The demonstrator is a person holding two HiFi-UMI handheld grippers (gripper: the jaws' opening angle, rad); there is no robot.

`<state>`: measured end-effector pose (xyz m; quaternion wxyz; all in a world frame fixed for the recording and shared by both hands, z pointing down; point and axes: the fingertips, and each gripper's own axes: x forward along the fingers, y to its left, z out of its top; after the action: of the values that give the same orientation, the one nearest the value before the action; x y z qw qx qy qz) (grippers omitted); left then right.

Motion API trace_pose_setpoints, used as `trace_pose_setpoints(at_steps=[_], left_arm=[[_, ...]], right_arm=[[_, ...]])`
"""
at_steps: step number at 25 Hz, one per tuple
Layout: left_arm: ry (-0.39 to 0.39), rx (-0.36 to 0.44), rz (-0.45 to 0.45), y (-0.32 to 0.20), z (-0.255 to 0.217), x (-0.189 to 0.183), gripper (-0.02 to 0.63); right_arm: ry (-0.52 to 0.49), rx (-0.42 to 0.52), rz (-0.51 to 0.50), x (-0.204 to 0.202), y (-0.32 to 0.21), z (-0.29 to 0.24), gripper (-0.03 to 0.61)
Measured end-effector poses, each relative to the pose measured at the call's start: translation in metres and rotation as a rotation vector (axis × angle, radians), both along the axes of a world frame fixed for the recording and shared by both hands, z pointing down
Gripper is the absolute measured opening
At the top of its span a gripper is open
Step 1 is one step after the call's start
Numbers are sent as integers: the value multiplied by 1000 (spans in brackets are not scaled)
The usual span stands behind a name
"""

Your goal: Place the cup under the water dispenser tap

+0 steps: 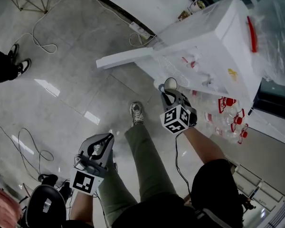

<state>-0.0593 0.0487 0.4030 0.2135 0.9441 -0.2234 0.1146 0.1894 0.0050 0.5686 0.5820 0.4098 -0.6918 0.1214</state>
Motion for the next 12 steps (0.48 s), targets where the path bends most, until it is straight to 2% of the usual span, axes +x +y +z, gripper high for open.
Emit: trace_pose_setpoints(at_steps=[6, 12], left_arm=[[5, 3, -20, -9, -14, 16, 21], [16, 10, -46, -20, -13, 26, 20]], right_arm=[[92, 31, -32, 34, -29, -19, 69], [156, -6, -88, 51, -48, -12, 69]])
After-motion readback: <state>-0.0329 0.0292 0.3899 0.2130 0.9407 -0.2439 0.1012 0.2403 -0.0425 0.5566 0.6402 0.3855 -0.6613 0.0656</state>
